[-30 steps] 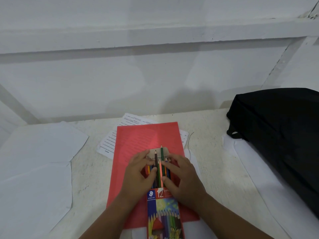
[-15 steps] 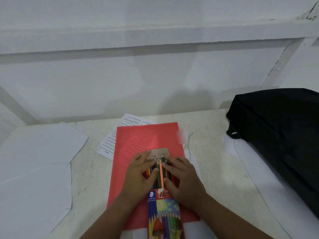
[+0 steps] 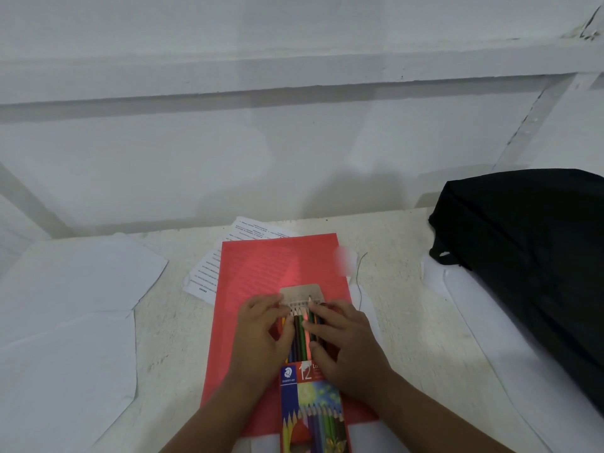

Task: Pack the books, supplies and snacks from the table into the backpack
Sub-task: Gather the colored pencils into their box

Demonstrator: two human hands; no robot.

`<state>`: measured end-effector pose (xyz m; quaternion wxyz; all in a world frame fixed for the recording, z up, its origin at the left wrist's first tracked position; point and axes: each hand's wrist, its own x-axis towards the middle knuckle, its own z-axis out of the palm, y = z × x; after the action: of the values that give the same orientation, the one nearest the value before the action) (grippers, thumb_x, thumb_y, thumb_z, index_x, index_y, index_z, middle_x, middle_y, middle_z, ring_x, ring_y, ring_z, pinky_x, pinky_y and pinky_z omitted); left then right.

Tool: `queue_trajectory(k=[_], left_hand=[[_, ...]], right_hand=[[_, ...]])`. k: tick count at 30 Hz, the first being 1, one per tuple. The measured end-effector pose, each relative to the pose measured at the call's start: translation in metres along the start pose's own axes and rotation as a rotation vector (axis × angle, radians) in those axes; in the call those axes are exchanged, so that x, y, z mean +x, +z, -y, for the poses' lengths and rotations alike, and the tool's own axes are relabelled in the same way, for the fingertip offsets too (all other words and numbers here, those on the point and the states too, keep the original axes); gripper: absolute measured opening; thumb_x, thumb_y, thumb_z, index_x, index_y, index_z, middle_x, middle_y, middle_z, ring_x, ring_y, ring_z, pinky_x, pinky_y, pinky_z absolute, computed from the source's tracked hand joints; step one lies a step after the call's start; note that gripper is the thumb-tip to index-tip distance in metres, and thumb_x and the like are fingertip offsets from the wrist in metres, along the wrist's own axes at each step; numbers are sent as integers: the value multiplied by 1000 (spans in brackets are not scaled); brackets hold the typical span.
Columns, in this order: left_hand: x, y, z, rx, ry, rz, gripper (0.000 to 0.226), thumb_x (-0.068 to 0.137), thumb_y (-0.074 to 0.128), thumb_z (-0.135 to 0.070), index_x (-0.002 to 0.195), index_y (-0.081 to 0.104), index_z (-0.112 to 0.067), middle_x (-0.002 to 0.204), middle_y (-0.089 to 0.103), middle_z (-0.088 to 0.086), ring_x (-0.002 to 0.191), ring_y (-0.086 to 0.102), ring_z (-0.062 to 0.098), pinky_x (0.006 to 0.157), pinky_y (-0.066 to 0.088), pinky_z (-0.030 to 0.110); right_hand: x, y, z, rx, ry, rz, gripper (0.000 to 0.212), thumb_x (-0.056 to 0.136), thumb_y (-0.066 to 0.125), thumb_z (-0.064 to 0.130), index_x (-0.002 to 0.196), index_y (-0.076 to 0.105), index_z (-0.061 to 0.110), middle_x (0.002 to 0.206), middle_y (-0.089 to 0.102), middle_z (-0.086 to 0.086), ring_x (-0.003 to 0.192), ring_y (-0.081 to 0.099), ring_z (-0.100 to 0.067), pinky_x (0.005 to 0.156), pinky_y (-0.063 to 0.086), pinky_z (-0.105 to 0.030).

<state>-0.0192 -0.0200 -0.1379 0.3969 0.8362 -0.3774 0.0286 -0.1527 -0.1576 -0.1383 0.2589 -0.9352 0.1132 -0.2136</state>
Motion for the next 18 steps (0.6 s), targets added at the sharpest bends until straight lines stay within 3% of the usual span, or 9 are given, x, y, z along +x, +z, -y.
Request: queue_trajectory(k=[5, 9, 11, 15, 18], left_hand=[[-2, -1, -3, 66, 154, 11, 24, 87, 61, -28, 93, 78, -12, 85, 71, -6, 95, 57, 16, 87, 46, 25], [-1, -3, -6, 43, 173, 6, 18, 87, 62, -29, 94, 74, -17, 84, 54, -14, 85, 49, 12, 75, 41, 26], [0, -3, -6, 13, 149, 1, 19, 86, 62, -32, 96, 74, -20, 85, 52, -13, 85, 48, 12, 74, 40, 28], [0, -4, -2, -15, -10, 3, 46, 83, 64, -37, 127, 63, -24, 121, 56, -6, 119, 45, 13, 102, 36, 32], [2, -3, 2, -69, -129, 70, 55, 87, 60, -42, 140, 53, -29, 126, 55, -13, 126, 45, 14, 108, 38, 39]], right_hand=[[-1, 1, -1, -1, -28, -66, 28, 80, 70, 33, 106, 76, 23, 124, 67, 13, 127, 48, -12, 98, 44, -32], [-2, 1, 1, -3, -82, -96, 15, 79, 73, 30, 92, 76, 23, 108, 71, 13, 118, 55, -12, 95, 47, -34], [-3, 0, 1, -3, -87, -97, 17, 80, 72, 30, 94, 76, 22, 107, 71, 12, 117, 55, -11, 97, 47, -33], [-3, 1, 1, -4, -21, -89, 38, 88, 64, 32, 121, 69, 16, 125, 66, 5, 128, 50, -13, 109, 41, -31], [-2, 1, 0, 12, 14, -89, 32, 88, 62, 31, 114, 74, 15, 116, 70, 7, 123, 53, -11, 103, 48, -35]])
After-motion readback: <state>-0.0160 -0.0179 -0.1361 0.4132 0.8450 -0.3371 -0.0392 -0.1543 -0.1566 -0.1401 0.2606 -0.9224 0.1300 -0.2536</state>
